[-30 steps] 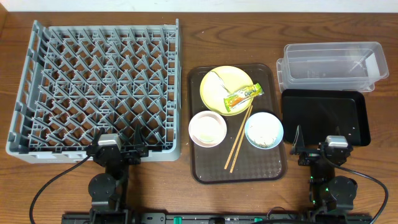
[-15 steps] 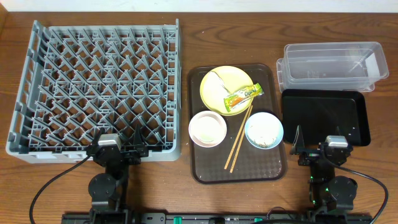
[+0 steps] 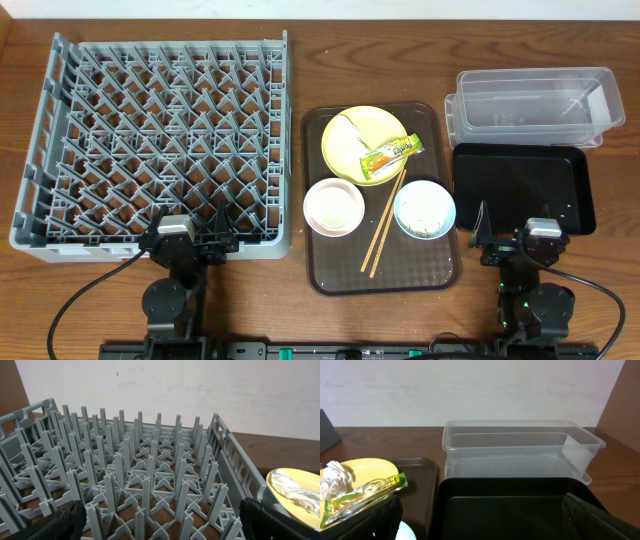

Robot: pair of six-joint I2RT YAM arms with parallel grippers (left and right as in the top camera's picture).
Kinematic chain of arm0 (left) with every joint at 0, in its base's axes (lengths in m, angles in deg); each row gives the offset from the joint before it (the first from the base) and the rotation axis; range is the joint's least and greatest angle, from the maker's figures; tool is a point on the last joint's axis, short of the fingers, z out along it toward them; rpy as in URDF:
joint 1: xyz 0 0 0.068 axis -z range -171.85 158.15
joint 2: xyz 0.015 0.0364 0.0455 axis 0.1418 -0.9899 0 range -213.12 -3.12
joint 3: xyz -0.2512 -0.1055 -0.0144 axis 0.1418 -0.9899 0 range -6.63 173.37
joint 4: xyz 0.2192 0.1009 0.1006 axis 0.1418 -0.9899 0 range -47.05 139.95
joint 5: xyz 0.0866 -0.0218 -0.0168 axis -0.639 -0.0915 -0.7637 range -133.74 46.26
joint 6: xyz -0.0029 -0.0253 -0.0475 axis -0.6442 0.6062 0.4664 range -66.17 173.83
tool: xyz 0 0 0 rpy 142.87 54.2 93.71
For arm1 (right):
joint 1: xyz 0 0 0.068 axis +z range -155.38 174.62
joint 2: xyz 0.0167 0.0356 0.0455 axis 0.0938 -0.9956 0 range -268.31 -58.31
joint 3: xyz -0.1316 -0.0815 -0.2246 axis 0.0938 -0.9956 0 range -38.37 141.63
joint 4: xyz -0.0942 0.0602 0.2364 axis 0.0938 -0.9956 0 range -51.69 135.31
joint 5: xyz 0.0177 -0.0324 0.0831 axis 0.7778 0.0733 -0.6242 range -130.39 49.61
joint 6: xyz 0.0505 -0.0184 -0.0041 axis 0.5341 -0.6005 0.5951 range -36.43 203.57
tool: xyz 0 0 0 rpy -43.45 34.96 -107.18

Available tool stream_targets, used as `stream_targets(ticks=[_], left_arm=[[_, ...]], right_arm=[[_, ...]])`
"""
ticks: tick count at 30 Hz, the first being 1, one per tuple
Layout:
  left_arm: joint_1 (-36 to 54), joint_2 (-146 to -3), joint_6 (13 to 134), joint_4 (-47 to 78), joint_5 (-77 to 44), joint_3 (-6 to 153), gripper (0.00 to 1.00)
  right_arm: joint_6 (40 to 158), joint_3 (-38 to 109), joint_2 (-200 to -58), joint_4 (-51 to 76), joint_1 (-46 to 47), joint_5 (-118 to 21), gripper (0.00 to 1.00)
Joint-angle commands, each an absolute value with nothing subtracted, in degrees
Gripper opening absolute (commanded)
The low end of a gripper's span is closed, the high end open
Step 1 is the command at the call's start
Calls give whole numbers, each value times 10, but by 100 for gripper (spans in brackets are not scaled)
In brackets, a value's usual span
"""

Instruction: Sort waste into correct bins and load items into the dishwasher rack

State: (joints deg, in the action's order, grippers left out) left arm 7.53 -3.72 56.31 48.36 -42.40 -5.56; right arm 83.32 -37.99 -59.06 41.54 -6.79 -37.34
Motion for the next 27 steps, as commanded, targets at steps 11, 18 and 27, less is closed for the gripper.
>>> stream_targets(ticks=[11, 18, 27], left_arm=[[76, -34, 554, 459, -429, -64, 99], [76, -42, 586, 436, -429, -43, 99], [76, -162, 603, 328, -429, 96, 99]], right_arm=[[844, -381, -593, 419, -57, -381, 99], [894, -362, -594, 419, -57, -381, 99], [906, -230, -714, 369, -57, -397, 99]])
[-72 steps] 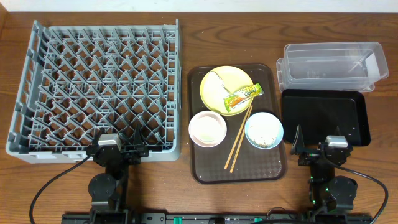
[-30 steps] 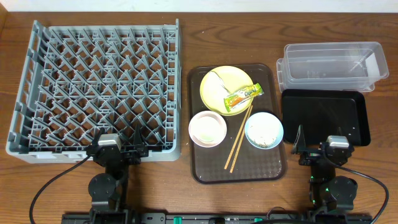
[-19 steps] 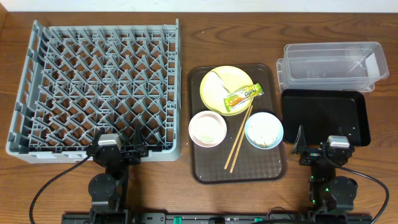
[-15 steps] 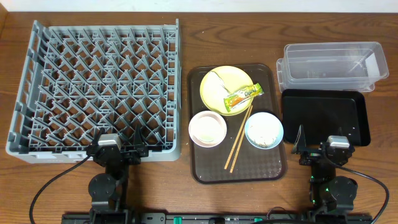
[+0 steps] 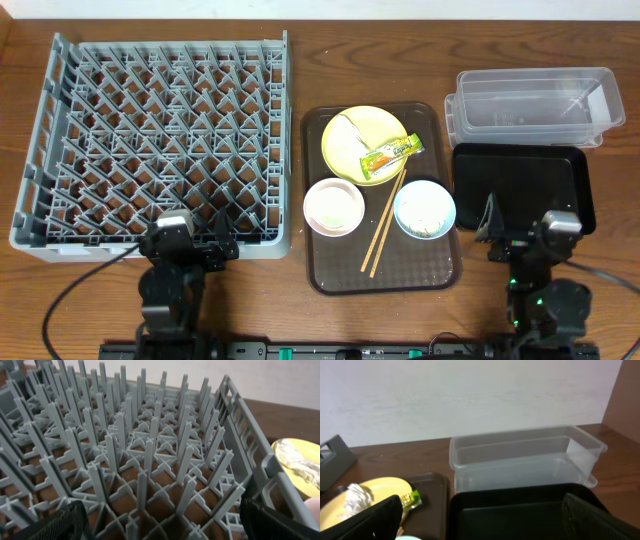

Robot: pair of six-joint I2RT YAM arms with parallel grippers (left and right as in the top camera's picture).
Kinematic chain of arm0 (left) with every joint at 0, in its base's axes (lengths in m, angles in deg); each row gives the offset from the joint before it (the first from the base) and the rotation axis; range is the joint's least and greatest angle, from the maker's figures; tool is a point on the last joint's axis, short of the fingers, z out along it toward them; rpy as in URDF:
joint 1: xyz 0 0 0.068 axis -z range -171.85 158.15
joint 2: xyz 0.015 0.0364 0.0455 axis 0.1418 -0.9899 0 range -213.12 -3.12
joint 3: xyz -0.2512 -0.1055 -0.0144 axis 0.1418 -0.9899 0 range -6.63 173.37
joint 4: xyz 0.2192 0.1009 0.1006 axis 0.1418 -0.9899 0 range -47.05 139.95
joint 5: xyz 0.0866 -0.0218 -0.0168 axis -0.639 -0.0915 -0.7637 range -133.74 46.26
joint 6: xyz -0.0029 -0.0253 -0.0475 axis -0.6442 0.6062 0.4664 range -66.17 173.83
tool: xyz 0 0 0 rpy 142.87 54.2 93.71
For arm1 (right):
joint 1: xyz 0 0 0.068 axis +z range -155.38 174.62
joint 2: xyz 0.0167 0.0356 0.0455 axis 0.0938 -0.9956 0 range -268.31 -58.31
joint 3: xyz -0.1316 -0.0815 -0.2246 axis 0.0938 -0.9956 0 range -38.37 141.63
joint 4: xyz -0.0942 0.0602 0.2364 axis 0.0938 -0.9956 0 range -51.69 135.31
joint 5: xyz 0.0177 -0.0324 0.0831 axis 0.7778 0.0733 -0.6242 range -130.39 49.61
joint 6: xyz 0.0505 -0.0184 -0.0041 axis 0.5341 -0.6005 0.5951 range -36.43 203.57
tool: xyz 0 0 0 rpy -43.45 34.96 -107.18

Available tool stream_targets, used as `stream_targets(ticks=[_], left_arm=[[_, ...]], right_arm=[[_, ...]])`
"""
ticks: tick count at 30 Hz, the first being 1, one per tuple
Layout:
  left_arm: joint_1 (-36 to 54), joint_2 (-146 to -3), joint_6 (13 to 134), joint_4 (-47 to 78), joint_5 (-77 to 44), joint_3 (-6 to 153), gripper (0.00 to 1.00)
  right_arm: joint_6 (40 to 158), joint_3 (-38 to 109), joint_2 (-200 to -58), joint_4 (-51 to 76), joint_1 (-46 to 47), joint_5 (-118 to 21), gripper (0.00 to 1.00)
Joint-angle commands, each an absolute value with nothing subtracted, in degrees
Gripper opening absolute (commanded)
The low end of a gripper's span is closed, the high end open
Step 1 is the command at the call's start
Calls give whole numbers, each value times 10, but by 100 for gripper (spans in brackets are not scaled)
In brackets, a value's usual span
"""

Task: Sort waste into correct bins and load items into the dishwasher rack
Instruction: 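Reach the right gripper to the white tissue on the yellow plate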

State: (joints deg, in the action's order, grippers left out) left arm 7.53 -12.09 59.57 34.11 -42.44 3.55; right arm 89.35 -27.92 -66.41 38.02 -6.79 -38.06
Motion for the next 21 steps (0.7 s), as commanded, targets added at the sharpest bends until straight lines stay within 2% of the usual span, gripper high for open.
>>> stream_targets(ticks=[1, 7, 13, 17, 21], left_arm=[[76, -186, 603, 312, -429, 118, 99], [76, -327, 603, 228, -429, 241, 99], [76, -456, 603, 117, -428, 350, 99], [76, -504, 604, 73, -424, 387, 99], [76, -515, 604, 69, -409, 390, 99]], right_arm=[[902, -209, -743, 364, -57, -409, 99], [844, -59, -941, 306, -57, -509, 99], [795, 154, -1162, 123, -57, -601, 99], [785, 293, -1291, -31, -57, -607, 99], [793, 367, -1383, -69, -57, -621, 99]])
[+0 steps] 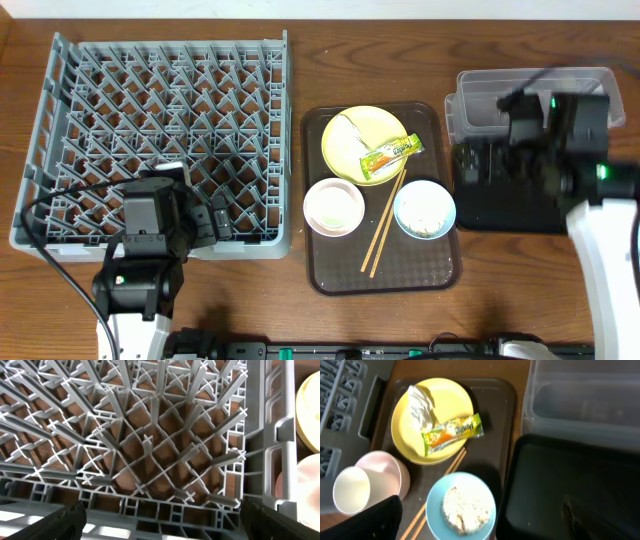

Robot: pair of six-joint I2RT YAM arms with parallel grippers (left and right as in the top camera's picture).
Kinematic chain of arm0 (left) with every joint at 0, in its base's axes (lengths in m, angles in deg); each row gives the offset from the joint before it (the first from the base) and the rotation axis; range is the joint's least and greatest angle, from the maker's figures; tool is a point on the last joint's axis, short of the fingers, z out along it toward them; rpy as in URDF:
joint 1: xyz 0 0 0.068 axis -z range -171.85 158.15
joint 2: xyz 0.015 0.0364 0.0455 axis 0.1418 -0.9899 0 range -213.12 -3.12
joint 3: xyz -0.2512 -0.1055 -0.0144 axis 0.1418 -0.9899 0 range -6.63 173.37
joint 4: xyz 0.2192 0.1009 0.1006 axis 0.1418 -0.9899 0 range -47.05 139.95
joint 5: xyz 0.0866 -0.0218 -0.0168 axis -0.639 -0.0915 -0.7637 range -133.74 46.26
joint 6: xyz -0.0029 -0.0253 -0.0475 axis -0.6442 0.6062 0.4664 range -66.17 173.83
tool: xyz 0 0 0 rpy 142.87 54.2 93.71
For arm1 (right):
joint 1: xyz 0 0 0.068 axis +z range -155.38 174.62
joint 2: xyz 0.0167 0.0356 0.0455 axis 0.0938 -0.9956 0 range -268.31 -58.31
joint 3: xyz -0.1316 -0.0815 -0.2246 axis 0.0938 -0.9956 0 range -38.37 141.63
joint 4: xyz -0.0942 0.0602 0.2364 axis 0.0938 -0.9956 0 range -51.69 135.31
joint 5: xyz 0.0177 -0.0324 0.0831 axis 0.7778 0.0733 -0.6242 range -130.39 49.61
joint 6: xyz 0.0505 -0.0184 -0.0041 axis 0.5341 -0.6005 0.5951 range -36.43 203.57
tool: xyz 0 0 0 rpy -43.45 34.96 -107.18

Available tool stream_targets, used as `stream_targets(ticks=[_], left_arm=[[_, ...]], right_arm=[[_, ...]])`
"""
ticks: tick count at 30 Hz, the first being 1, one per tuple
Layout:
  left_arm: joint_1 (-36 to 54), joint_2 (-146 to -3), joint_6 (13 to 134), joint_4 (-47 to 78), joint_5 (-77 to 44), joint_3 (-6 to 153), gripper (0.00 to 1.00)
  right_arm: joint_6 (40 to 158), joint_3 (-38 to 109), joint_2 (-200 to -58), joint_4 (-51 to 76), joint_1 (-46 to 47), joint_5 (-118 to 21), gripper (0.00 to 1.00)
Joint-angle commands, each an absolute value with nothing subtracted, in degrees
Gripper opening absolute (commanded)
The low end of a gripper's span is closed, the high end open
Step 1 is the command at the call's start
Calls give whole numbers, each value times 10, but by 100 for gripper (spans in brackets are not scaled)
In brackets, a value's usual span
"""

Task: Sort waste into correct bins and load items into the dishwasher rack
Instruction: 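Reach the right gripper to the white tissue on the yellow plate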

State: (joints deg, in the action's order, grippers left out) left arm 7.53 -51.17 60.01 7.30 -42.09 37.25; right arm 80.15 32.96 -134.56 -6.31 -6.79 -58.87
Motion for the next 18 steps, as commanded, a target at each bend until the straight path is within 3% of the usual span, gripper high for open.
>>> stream_targets(ticks=[1, 5, 9, 18], left_arm=[[76, -515, 604, 67, -409, 390, 99], [76, -515, 604, 67, -406, 390, 99], [76, -515, 604, 67, -396, 390, 99], [76, -515, 604, 67, -397, 390, 99]], right_arm=[[801, 372, -1397, -55, -57, -646, 99], [810, 373, -1429, 27, -41, -711, 98], [809, 373, -1458, 100, 23, -684, 82], [809, 373, -1574, 186, 177, -582, 57]])
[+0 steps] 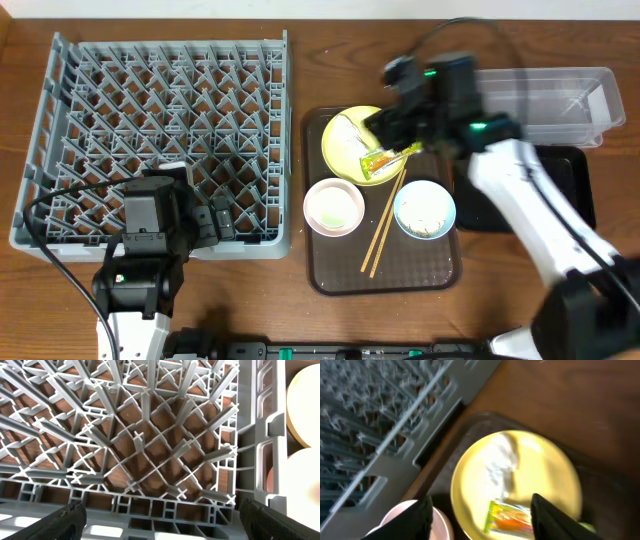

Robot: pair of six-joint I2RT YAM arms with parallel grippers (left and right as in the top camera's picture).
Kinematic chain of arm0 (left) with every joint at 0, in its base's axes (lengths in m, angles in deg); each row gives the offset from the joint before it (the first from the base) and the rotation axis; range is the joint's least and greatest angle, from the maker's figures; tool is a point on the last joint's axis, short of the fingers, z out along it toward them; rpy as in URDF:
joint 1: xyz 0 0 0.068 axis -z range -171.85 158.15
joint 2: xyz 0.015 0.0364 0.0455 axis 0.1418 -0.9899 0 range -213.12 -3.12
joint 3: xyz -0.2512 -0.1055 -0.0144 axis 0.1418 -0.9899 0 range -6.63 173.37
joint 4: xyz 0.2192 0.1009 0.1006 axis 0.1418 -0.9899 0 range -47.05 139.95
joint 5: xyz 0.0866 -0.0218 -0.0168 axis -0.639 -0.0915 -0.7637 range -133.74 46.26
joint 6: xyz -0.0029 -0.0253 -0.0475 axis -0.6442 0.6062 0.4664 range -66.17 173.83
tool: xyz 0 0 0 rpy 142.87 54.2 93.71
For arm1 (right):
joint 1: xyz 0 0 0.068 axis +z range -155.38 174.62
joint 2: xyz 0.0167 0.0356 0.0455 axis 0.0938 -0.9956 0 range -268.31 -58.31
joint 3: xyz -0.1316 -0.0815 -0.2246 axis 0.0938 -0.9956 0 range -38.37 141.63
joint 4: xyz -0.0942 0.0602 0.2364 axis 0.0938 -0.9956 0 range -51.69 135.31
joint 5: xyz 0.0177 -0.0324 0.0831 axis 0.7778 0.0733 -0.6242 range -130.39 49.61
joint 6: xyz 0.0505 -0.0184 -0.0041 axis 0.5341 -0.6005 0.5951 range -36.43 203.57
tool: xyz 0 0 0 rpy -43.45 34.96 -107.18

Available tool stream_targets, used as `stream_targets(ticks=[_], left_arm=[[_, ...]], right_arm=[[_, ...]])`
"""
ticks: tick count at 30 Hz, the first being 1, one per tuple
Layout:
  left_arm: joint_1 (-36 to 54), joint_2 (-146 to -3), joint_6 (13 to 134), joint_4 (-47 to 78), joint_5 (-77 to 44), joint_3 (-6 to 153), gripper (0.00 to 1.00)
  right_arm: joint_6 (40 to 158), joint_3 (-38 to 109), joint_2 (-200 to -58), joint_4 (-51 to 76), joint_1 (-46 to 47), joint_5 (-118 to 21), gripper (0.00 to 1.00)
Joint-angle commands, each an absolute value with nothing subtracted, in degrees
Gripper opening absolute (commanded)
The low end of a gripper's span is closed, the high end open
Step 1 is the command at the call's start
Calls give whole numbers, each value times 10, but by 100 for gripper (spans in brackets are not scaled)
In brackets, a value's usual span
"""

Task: Sort waste into correct bins and load items into the dishwasher rack
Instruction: 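Reach the right gripper to the white tissue on the yellow plate, then grasp the tissue and drop it into the clear plastic bin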

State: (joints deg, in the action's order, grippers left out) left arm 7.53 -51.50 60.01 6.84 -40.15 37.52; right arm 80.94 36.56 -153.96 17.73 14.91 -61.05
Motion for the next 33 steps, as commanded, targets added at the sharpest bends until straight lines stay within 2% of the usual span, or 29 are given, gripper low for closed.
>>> stream_targets(ticks=[1, 3, 15, 27, 33], left_arm=[[76, -515, 604, 67, -397, 390, 99], [76, -516, 604, 67, -397, 390, 99], [76, -529, 604, 67, -397, 390, 99], [76, -532, 604, 67, -397, 390, 99], [76, -532, 604, 67, -397, 390, 99]], right_arm=[[809, 373, -1590, 195, 186, -582, 53], [809, 373, -1619, 211, 201, -580, 49], [840, 373, -1737, 255, 237, -468, 41], [859, 373, -1737, 262, 234, -423, 1], [859, 373, -1736, 262, 235, -420, 1]])
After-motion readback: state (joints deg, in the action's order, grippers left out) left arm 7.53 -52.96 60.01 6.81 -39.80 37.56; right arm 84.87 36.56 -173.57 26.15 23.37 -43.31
